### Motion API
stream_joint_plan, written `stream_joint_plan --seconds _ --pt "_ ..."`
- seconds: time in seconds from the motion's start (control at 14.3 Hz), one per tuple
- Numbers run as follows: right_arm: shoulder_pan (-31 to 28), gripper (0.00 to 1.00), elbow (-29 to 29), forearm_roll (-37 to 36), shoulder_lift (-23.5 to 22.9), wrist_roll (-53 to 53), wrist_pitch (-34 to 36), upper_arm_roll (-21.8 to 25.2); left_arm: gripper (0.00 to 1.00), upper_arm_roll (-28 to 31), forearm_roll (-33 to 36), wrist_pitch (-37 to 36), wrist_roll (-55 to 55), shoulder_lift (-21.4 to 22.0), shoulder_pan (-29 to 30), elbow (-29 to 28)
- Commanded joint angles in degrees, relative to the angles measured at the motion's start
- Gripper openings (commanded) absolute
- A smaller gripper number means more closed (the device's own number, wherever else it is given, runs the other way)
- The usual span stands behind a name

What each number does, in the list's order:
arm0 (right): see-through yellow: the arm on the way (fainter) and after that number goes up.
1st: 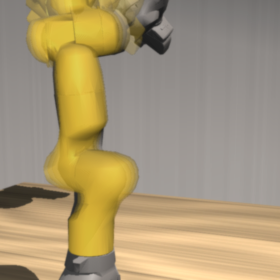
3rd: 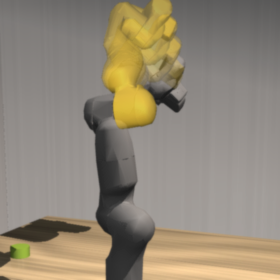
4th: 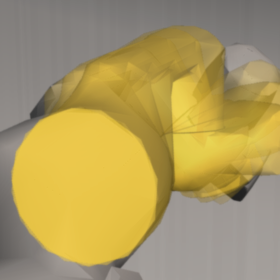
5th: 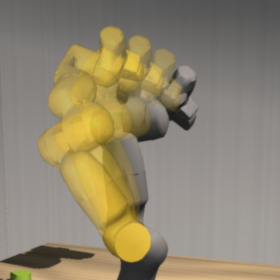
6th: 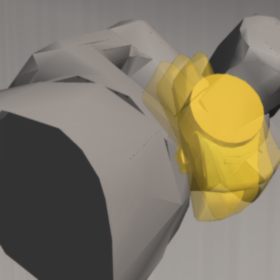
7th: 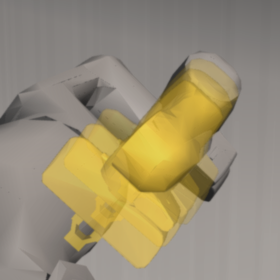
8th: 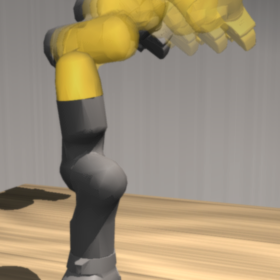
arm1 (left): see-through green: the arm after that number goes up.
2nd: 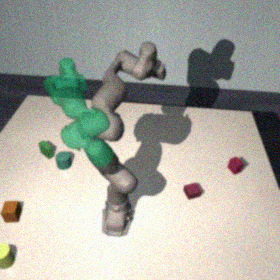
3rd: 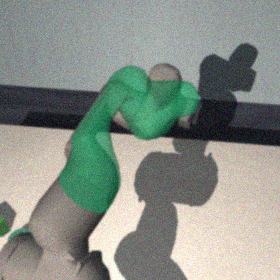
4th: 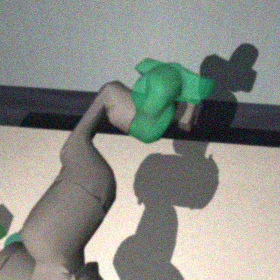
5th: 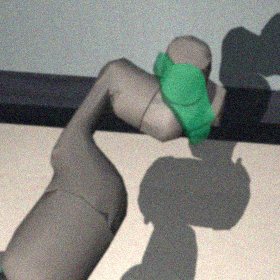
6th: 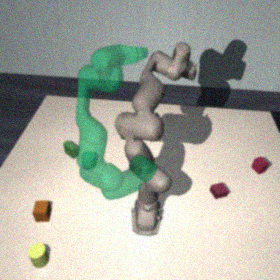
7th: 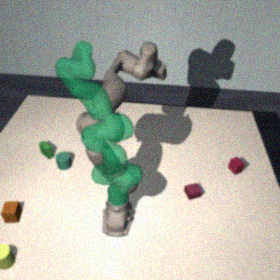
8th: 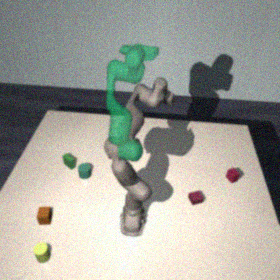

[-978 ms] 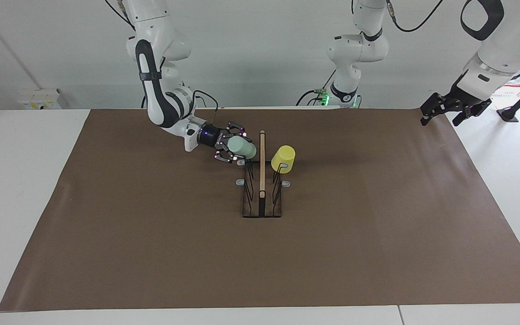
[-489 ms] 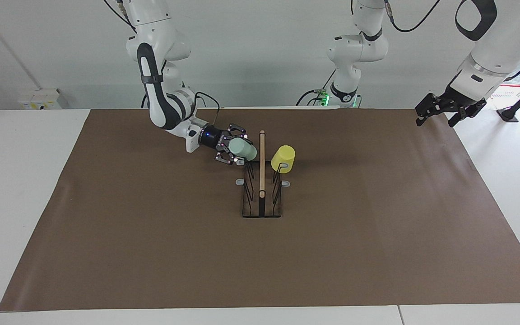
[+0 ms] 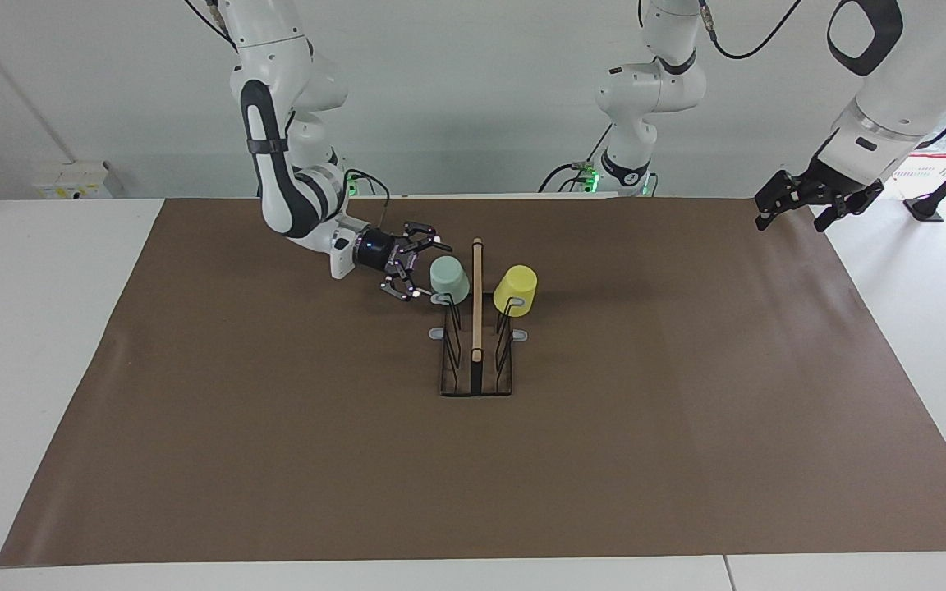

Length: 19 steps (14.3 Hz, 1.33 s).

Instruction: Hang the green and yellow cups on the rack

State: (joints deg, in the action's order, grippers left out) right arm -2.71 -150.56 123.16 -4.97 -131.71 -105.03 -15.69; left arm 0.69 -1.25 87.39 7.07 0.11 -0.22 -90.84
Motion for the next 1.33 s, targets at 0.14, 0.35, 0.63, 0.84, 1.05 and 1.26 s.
stream_joint_plan --seconds 0.14,0.35,0.63,0.84,1.05,1.26 --pt "-16.85 1.00 1.66 -22.03 1.90 8.20 6.58 -0.21 1.00 -0.95 0.45 0.07 -0.57 -0.02 0.57 0.23" --pt "-25.83 1.00 7.63 -37.68 1.55 13.56 8.96 -0.21 1.00 -0.95 0.46 0.07 -1.27 -0.02 0.31 0.23" --pt "-30.95 1.00 22.82 -60.26 1.63 28.48 10.72 -0.13 1.00 -0.78 0.54 -0.29 -1.01 0.06 0.83 0.23" --pt "-30.51 1.00 33.36 -76.43 1.64 40.78 10.81 -0.39 1.00 -0.78 0.54 -0.29 -1.01 0.06 0.92 0.23" --pt "-27.44 1.00 42.52 -91.56 1.20 58.52 11.08 -0.83 1.00 -0.78 0.54 -0.29 -1.01 -0.02 0.75 0.23" --pt "-26.56 1.00 46.13 -98.79 1.63 67.27 11.07 -1.00 1.00 -0.78 0.54 -0.29 -1.01 0.06 0.83 0.23"
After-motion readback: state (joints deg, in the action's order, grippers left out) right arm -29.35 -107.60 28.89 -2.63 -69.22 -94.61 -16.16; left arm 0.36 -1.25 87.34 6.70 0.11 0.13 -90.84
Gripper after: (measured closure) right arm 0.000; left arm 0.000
